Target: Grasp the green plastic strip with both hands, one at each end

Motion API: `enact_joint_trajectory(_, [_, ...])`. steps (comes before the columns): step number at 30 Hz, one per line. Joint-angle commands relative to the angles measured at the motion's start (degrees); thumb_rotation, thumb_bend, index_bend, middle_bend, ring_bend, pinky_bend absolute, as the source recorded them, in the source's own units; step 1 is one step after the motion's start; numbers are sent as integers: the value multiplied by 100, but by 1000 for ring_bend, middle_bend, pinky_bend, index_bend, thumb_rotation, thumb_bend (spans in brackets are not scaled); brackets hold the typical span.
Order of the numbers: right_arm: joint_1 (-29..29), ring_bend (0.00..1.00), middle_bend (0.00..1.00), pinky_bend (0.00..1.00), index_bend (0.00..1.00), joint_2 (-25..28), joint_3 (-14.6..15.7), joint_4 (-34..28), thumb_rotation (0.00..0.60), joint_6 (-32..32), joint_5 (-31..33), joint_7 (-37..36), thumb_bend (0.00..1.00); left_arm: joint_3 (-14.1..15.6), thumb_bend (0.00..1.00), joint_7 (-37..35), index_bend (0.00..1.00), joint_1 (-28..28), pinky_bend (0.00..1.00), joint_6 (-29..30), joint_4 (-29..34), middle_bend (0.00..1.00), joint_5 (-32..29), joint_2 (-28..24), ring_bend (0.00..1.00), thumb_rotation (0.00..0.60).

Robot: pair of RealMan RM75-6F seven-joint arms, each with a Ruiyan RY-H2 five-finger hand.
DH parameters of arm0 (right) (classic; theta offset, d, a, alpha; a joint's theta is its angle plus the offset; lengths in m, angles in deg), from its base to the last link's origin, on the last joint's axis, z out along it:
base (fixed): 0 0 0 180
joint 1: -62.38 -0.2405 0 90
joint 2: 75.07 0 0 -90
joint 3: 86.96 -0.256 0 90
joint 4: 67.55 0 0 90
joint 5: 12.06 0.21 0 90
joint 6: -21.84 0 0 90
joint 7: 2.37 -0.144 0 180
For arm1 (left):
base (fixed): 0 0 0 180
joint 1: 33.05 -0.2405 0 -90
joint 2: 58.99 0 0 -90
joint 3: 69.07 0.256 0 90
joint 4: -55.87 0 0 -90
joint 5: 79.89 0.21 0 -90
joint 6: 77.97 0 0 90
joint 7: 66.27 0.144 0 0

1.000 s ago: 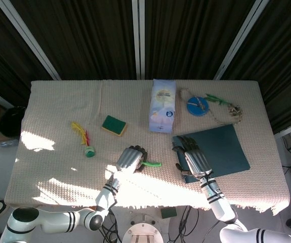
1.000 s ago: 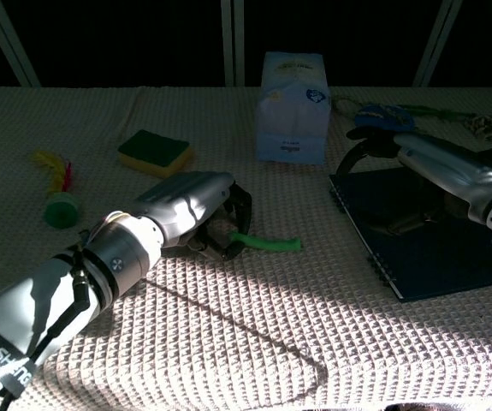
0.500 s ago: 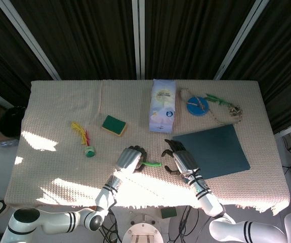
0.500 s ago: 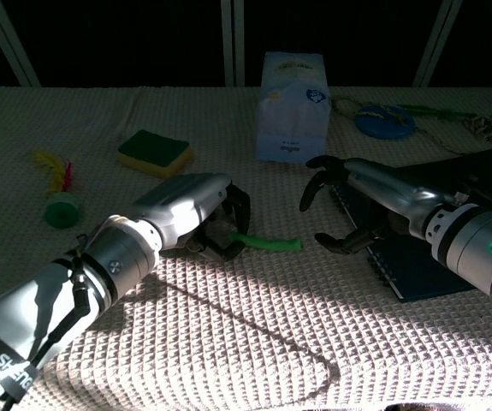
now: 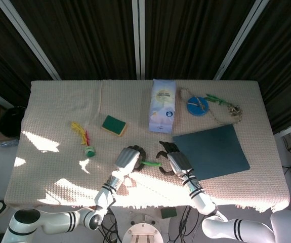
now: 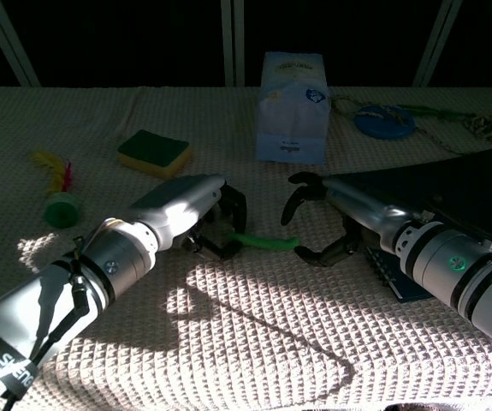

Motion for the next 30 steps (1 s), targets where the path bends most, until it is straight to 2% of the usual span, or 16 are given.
enact_joint_trajectory(1, [-23,0,17,0,394,-112,24,147,600,-41,-90,-76,344,3,371,-29,565,-15,388,-5,-8,413,-3,5,313,600])
enact_joint_trajectory(13, [25,0,19,0,467,-344,74,467,600,-261,-287,-272,345,-56,371,-48,564,-54,388,-91,31,412,-150,-4,312,600])
enact_joint_trajectory(30, [-10,0,22,0,486,-516,26,683,600,-195,-226,-278,356,-94,371,53,565,-73,387,-168,114,407,-339,-51,313,600])
